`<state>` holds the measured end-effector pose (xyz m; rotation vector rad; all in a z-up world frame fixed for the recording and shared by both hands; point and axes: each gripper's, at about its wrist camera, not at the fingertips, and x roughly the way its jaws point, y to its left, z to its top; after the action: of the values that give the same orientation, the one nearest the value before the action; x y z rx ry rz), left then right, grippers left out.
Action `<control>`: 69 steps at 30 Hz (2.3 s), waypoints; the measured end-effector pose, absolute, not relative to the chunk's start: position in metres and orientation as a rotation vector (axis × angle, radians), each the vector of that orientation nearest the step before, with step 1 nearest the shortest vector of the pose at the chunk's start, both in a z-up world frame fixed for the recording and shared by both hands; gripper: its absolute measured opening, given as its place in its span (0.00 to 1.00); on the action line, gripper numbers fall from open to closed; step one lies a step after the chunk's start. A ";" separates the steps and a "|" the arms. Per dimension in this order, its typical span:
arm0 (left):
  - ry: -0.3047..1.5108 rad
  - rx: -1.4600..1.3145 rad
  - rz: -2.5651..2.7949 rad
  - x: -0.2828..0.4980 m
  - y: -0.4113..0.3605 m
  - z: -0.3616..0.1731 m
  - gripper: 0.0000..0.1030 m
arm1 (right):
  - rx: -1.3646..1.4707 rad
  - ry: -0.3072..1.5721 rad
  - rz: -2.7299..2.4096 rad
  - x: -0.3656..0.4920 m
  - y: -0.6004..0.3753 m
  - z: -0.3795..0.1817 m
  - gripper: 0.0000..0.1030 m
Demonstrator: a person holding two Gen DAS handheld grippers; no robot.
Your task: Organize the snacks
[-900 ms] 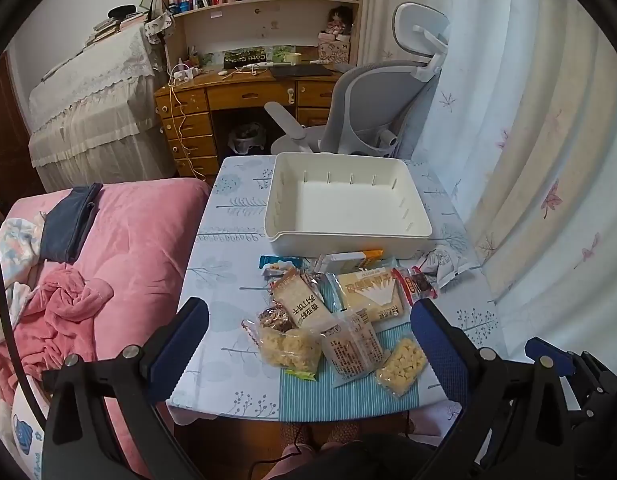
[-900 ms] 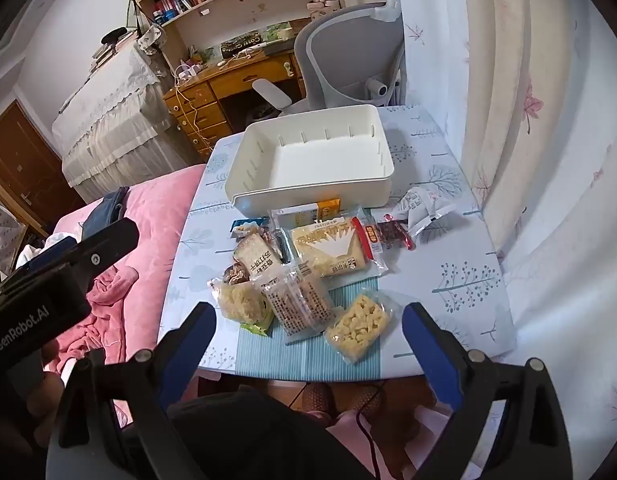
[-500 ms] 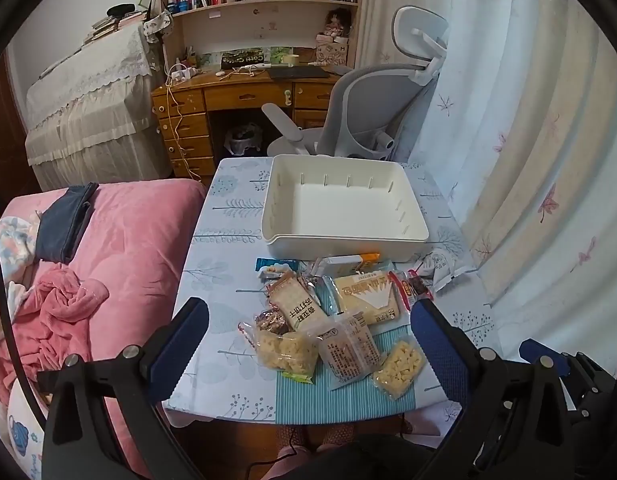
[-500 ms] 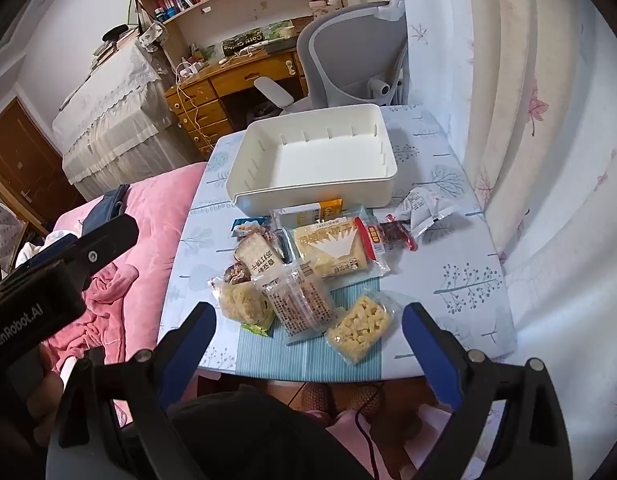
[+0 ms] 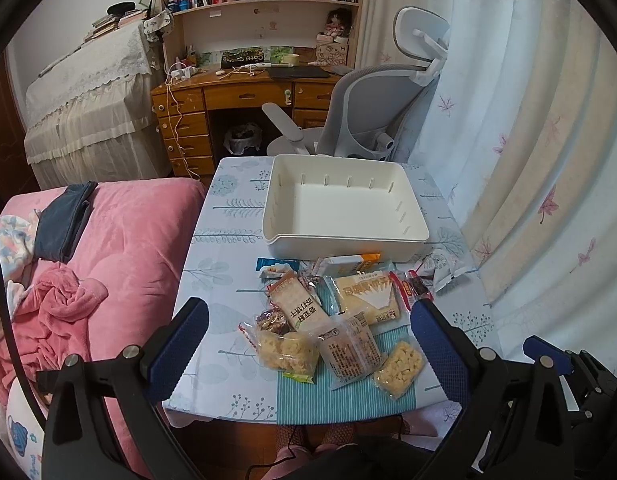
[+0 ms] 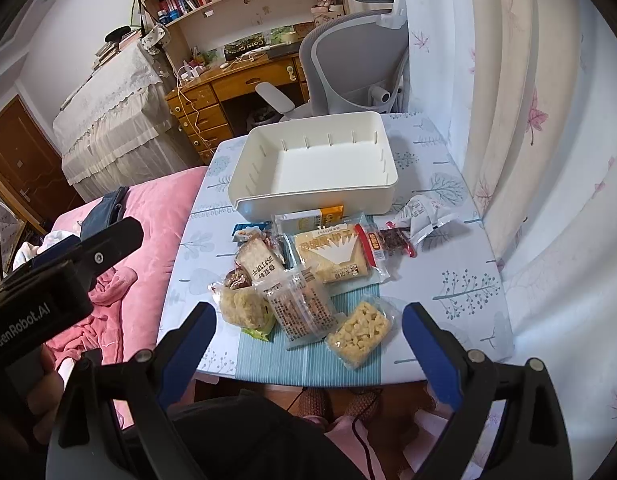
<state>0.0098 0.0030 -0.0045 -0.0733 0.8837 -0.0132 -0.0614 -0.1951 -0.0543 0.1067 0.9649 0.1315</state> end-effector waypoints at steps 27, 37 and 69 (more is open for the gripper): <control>0.918 0.027 -0.091 0.004 0.022 -0.015 0.98 | 0.279 0.980 0.049 -0.076 -0.193 -0.075 0.92; 1.096 -0.033 -0.164 0.018 0.035 -0.058 0.98 | 0.494 1.066 -0.051 -0.087 -0.204 -0.122 0.92; 1.653 -0.351 -0.019 0.134 -0.032 -0.245 0.93 | 1.152 1.522 -0.238 0.002 -0.291 -0.296 0.86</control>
<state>0.1342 -0.0315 -0.2452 -0.3509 1.6534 -0.0189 0.0025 -0.2907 -0.2961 1.1521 1.5219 -0.2385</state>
